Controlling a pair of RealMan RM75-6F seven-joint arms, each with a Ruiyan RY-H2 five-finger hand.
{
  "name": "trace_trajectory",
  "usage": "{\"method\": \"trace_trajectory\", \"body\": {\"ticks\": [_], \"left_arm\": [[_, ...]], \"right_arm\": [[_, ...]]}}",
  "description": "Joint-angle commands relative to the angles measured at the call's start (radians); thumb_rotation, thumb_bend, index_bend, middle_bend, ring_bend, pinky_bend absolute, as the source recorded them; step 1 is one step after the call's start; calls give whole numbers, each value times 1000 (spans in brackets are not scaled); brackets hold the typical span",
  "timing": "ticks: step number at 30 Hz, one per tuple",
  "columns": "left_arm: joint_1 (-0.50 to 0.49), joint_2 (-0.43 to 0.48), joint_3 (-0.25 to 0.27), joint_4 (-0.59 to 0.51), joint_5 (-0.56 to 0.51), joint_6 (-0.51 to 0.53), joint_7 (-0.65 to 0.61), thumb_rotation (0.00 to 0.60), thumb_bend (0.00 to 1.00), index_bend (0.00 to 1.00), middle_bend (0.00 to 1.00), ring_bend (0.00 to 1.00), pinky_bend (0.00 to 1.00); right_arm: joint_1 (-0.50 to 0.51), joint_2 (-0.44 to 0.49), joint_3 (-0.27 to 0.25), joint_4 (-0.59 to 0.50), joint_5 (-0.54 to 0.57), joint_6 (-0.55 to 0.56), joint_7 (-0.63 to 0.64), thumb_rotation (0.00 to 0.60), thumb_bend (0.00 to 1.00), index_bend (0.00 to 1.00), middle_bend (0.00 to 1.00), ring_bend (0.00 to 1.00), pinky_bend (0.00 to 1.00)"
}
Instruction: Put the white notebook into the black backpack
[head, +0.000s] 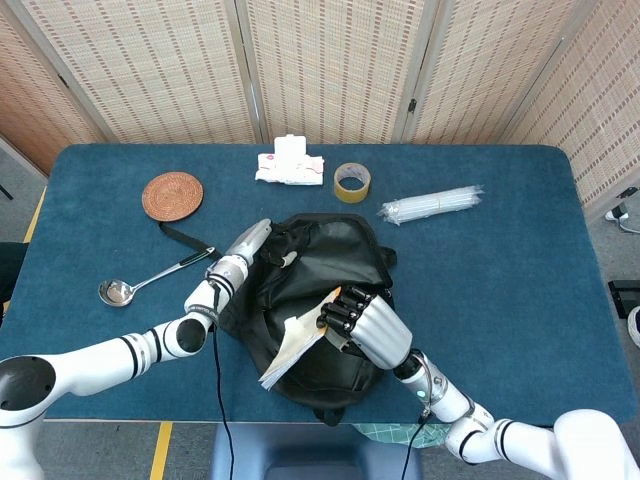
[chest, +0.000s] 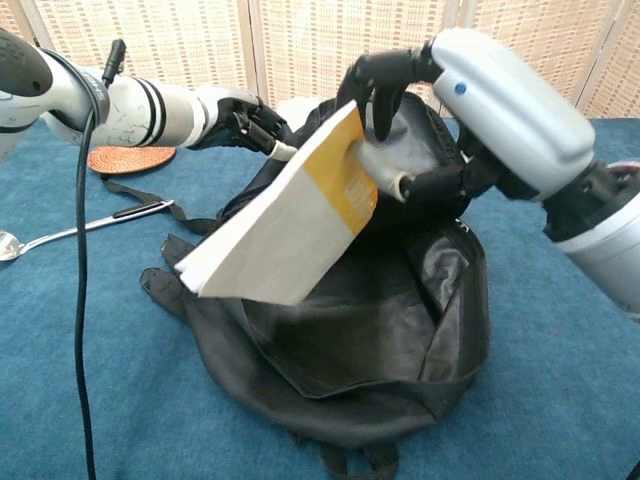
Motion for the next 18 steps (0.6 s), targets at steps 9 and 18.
{"method": "trace_trajectory", "body": {"ticks": [9, 18], "left_arm": [[21, 3, -7, 12, 22, -20, -22, 600, 509, 672, 331, 233, 0], [40, 25, -15, -23, 60, -14, -34, 600, 509, 672, 331, 229, 0]], "right_arm": [[-100, -51, -138, 166, 1, 75, 44, 600, 510, 914, 579, 558, 471], [-147, -7, -206, 255, -2, 63, 29, 600, 510, 919, 586, 569, 471]]}}
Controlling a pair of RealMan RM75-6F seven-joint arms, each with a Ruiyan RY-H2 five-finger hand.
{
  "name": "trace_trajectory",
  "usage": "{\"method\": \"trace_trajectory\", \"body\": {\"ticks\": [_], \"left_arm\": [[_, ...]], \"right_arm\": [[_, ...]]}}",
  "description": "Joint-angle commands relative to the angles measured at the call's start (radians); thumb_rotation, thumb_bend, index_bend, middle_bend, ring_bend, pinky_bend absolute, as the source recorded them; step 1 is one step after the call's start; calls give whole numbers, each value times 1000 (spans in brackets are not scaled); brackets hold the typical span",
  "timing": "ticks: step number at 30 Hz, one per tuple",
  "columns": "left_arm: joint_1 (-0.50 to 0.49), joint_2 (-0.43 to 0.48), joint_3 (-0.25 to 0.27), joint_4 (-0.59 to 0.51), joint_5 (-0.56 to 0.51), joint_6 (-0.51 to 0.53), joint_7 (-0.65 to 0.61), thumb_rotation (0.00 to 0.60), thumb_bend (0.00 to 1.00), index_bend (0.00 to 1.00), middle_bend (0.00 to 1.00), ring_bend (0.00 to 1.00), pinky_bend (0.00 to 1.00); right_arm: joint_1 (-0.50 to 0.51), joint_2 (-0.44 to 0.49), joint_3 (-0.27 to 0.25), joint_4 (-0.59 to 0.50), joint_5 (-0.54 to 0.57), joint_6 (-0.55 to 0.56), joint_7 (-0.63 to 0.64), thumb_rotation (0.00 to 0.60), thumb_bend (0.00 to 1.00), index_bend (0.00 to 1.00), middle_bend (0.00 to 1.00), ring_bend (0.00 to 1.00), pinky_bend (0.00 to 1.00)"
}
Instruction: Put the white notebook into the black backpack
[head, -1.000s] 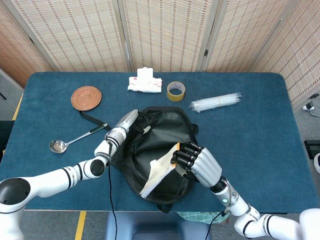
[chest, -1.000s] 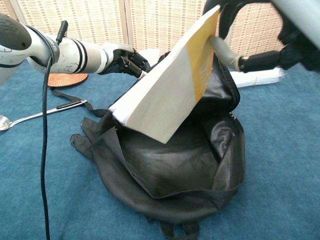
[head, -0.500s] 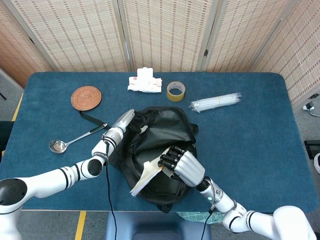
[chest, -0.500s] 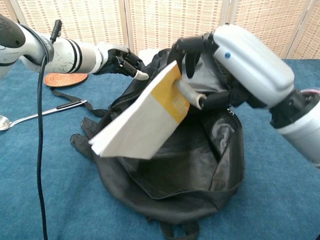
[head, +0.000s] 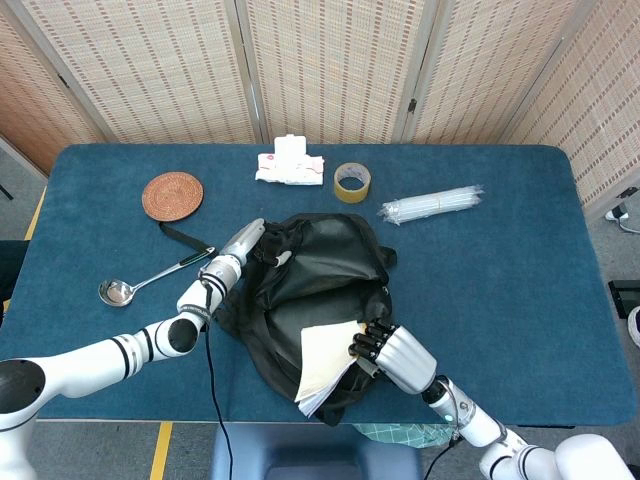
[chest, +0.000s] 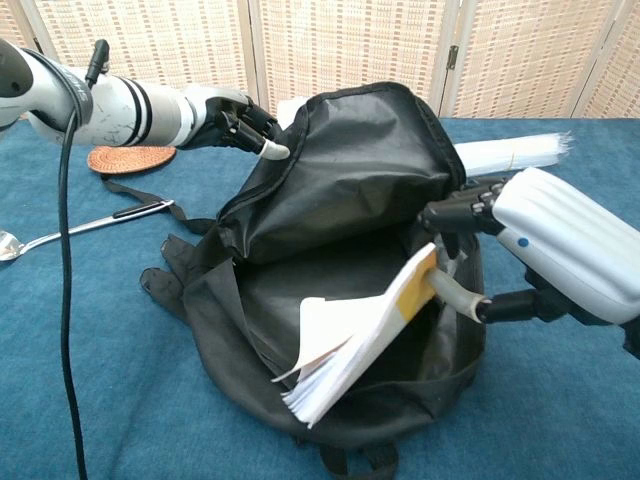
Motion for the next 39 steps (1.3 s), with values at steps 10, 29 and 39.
{"method": "trace_trajectory", "body": {"ticks": [10, 29, 39], "left_arm": [[14, 29, -3, -59, 36, 15, -3, 600, 509, 669, 331, 221, 0], [24, 51, -5, -91, 55, 22, -15, 600, 509, 666, 331, 215, 0], [27, 61, -7, -115, 70, 26, -21, 600, 509, 665, 331, 213, 0]], "right_arm": [[20, -14, 8, 107, 6, -25, -61, 600, 511, 925, 586, 569, 471], [99, -90, 53, 215, 78, -158, -143, 600, 510, 931, 586, 607, 455], [134, -134, 75, 276, 113, -195, -178, 600, 510, 931, 586, 600, 441]]}}
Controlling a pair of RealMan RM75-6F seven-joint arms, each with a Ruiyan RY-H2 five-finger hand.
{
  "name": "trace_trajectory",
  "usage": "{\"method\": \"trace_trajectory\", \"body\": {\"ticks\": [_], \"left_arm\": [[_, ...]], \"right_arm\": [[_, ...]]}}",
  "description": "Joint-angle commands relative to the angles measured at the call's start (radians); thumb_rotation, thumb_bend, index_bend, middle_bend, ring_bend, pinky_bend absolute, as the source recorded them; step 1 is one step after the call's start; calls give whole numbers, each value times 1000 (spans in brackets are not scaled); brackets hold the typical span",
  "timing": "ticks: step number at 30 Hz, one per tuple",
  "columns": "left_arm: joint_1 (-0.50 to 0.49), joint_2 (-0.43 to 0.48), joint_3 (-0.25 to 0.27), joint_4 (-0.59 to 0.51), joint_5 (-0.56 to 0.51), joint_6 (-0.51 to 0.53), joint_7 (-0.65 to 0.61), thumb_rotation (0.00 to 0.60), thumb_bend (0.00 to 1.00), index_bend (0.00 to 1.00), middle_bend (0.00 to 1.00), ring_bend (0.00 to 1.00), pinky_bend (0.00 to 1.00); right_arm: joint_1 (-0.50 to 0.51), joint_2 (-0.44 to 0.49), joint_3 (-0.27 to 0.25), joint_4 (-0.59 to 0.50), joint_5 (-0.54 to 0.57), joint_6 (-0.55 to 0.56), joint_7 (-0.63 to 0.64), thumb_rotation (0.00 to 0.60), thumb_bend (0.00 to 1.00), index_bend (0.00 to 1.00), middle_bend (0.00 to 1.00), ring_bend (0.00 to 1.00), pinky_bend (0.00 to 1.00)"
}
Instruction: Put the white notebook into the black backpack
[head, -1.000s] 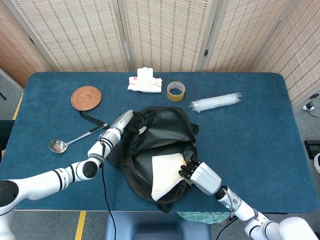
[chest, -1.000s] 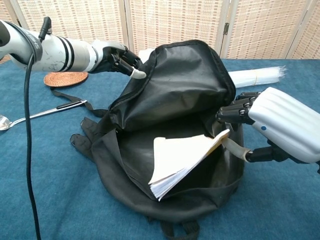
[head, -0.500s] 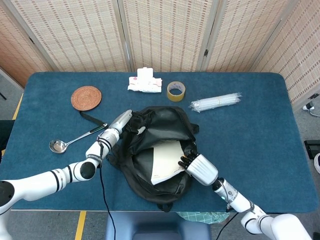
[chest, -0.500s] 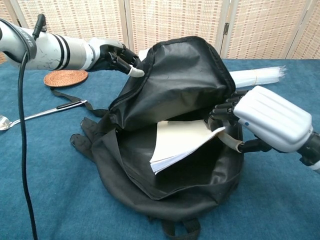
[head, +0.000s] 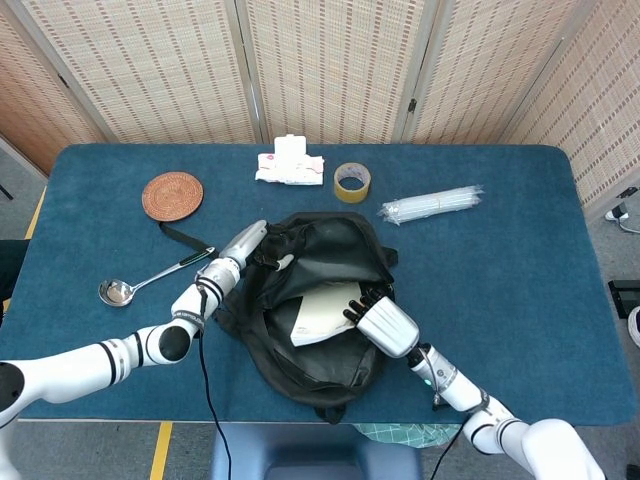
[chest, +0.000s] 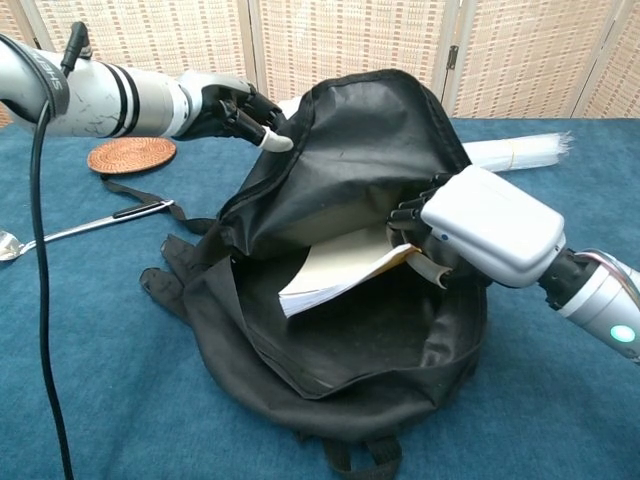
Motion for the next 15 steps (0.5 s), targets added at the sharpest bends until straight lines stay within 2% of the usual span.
{"method": "trace_trajectory", "body": {"ticks": [1, 12, 14, 15], "left_arm": [[1, 2, 0, -3, 4, -2, -2, 600, 509, 665, 331, 213, 0], [7, 8, -3, -12, 24, -11, -19, 600, 509, 662, 331, 209, 0], [8, 9, -3, -13, 28, -12, -21, 600, 508, 661, 331, 208, 0], [8, 10, -2, -14, 30, -13, -22, 600, 509, 660, 331, 207, 0]], "right_arm": [[8, -15, 9, 21, 15, -9, -9, 600, 510, 931, 586, 599, 440], [16, -50, 15, 89, 49, -21, -24, 600, 507, 929, 565, 572, 411], [12, -48, 12, 86, 51, -16, -29, 600, 501, 890, 539, 557, 398], [9, -46, 12, 81, 55, -14, -34, 600, 497, 819, 508, 543, 386]]}}
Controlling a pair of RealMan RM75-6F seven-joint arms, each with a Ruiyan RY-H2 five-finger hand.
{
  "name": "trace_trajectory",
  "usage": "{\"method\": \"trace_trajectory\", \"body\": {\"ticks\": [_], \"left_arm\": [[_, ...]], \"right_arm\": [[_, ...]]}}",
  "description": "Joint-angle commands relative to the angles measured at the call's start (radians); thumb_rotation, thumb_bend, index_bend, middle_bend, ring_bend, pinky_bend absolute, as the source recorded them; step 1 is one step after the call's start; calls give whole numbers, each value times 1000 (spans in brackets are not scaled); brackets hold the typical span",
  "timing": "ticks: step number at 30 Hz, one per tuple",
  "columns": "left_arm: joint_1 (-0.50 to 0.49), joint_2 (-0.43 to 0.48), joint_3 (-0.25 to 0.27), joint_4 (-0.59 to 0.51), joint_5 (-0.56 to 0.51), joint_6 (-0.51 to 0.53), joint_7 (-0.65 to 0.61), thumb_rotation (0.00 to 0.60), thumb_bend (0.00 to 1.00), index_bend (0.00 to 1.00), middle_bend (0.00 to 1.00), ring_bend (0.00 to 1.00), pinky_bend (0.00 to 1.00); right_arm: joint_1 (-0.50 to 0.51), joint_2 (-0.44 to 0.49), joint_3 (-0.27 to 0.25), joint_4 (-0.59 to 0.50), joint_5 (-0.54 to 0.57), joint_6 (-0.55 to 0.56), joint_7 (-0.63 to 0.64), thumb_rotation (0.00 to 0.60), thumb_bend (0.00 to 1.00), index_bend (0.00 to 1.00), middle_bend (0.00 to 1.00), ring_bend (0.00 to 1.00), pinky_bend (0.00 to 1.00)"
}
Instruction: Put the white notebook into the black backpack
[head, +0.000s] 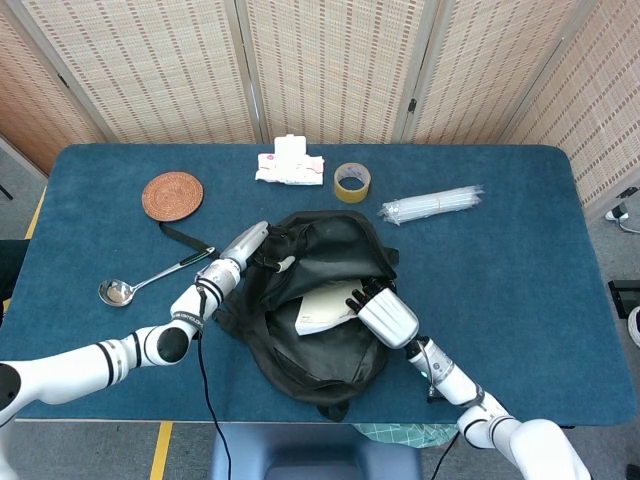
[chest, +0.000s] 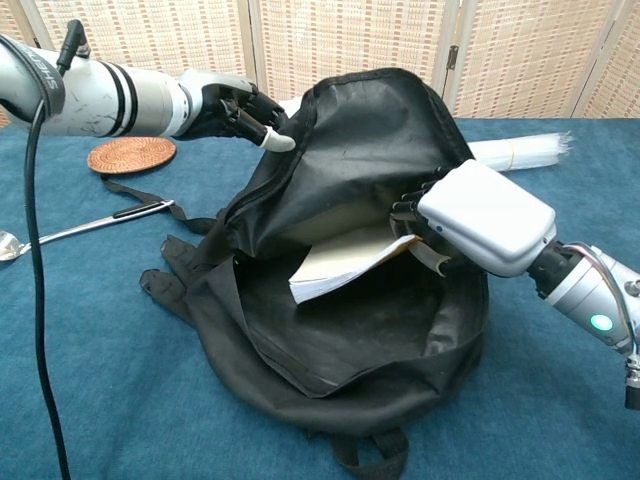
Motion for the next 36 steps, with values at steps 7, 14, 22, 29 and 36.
{"method": "trace_trajectory", "body": {"ticks": [7, 14, 22, 29, 36], "left_arm": [[0, 0, 4, 1, 5, -3, -6, 600, 508, 649, 331, 204, 0], [-2, 3, 8, -8, 1, 4, -4, 600, 507, 640, 331, 202, 0], [2, 17, 12, -32, 0, 12, -1, 600, 505, 607, 331, 199, 0], [33, 66, 7, -112, 62, -14, -23, 600, 396, 316, 215, 125, 0], [109, 118, -10, -212, 190, 6, -80, 600, 377, 199, 160, 85, 0]], "right_arm": [[-36, 56, -4, -115, 26, 9, -60, 600, 393, 240, 252, 333, 269], [-77, 144, 0, -303, 46, 28, -145, 600, 270, 51, 156, 251, 220], [-139, 274, -16, -510, 31, 98, -215, 600, 225, 32, 148, 232, 213], [-222, 420, -57, -675, 3, 173, -261, 600, 226, 32, 153, 234, 212], [-283, 495, -54, -726, 15, 214, -240, 600, 226, 32, 162, 255, 213]]}}
